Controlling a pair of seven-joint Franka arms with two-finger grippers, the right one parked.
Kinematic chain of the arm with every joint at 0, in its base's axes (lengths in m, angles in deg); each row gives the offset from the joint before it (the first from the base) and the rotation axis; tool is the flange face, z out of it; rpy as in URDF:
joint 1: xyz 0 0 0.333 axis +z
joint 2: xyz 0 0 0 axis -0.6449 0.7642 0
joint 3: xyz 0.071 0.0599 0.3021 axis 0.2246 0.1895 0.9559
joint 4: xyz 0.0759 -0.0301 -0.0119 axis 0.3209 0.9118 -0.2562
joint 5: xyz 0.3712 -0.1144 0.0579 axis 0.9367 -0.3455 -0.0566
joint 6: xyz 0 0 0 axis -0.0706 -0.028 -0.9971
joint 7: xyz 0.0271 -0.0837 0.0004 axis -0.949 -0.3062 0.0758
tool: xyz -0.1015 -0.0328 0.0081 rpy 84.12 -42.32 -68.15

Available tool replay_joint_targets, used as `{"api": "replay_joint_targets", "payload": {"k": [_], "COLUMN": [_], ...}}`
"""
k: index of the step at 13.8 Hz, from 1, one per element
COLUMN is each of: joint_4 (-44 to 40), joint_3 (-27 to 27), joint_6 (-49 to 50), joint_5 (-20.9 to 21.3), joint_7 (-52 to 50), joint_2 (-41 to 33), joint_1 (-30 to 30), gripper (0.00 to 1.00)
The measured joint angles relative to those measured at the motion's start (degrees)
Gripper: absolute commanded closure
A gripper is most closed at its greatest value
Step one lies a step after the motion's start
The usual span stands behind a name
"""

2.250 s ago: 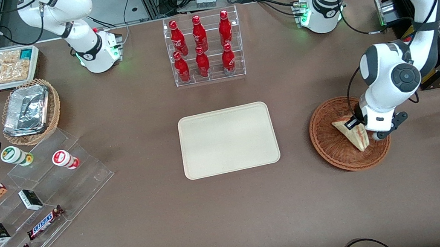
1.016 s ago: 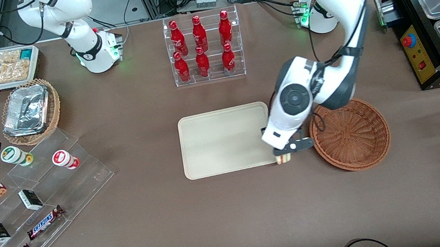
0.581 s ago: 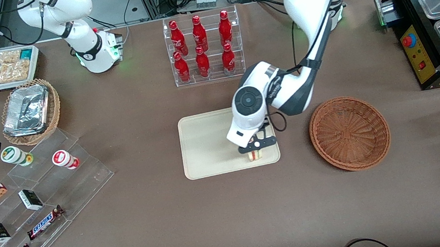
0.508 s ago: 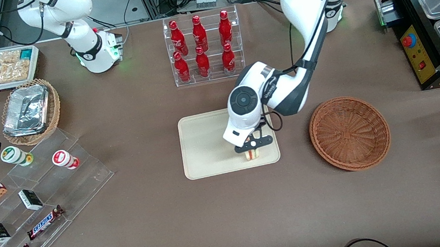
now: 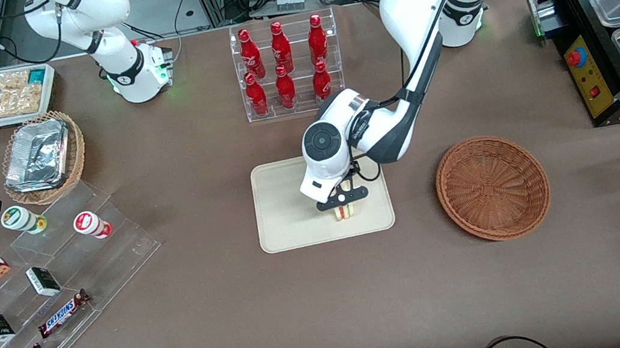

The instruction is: Place sandwich from basket to tray

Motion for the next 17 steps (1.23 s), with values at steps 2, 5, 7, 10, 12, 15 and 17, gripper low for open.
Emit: {"api": "replay_joint_targets", "payload": {"k": [2, 5, 7, 10, 12, 15, 17], "joint_4": [-0.05, -0.08, -0.14, -0.46, -1.42, -4.24, -6.33], "joint_3": [0.08, 0.12, 0.13, 0.42, 0.49, 1.1, 1.41], "joint_6": [-0.07, -0.93, -1.08, -1.55, -1.64, -0.17, 2.35], "joint_5": [0.0, 0.0, 0.0, 0.01, 0.01, 0.01, 0.01], "joint_7": [-0.79, -2.29, -2.91, -3.83, -3.96, -3.97, -3.97], "joint_2": [0.34, 0.88, 1.18, 1.31, 1.3, 0.9, -0.09], "joint_1": [0.0, 0.0, -0.44, -1.92, -2.04, -1.97, -1.49], "gripper": [1.0, 1.0, 0.33, 0.0, 0.0, 0.0, 0.0]}}
